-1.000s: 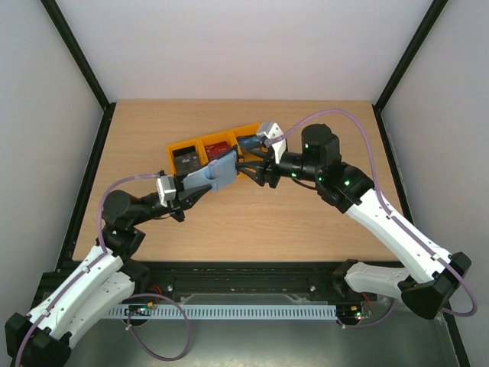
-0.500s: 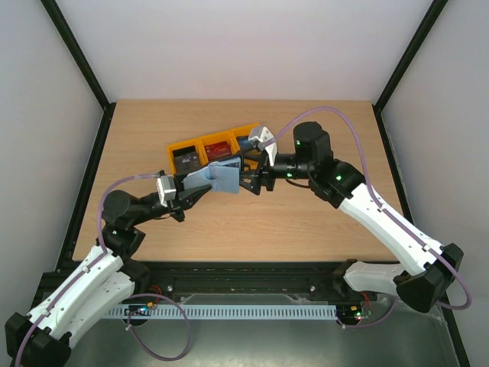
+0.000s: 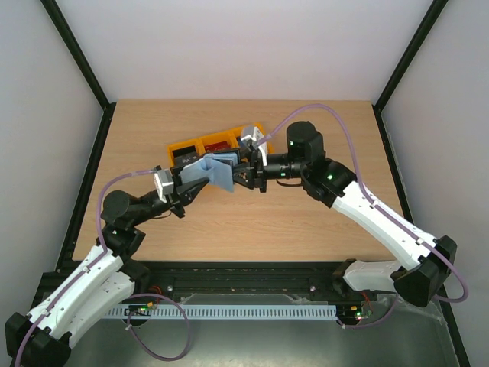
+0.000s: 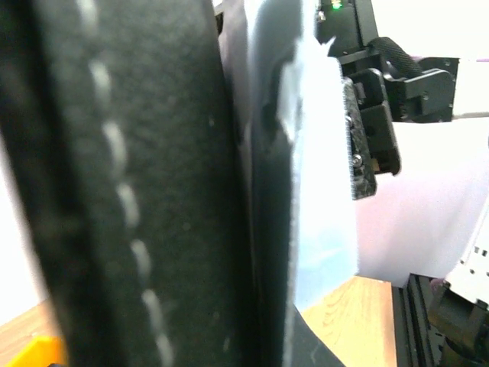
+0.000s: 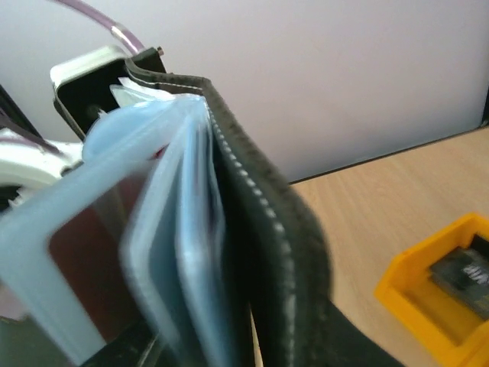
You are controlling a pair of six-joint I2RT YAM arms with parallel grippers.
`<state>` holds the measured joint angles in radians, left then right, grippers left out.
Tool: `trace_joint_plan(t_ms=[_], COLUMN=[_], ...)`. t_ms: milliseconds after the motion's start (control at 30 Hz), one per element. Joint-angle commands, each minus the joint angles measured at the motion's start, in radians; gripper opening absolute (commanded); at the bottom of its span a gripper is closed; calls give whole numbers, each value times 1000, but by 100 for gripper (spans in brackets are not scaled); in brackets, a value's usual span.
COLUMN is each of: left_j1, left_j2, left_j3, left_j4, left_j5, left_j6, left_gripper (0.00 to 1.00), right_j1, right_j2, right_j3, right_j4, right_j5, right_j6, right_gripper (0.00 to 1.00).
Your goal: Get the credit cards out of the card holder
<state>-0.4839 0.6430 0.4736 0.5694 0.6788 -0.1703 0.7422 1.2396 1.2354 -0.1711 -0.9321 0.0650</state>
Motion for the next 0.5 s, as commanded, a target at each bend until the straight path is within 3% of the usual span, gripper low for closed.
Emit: trace_joint_plan(t_ms=[0, 100, 133, 200, 300, 467], left_j1=[-2, -2, -3, -2, -2, -2], left_j2=[-3, -6, -7, -10, -16, -6], left_j3=[-8, -9, -11, -19, -28, -34], left_j4=[43, 34, 29, 18, 6, 6], left_j5=[-90, -120, -131, -157, -195, -230], left_j6=[-19, -21, -21, -17, 4, 61], left_gripper=[3, 6, 11, 38, 70, 99], right_j1=[34, 46, 50, 53, 63, 140], right_j2=[40, 52, 51, 48, 55, 113], right_j3=[35, 46, 45, 44, 59, 140], right_j4=[48, 50, 61, 74, 52, -46], right_j5=[9, 48, 84, 164, 313, 621], right_j6=[48, 61, 73, 103, 128, 142], right_gripper=[23, 6, 2, 2, 2, 2])
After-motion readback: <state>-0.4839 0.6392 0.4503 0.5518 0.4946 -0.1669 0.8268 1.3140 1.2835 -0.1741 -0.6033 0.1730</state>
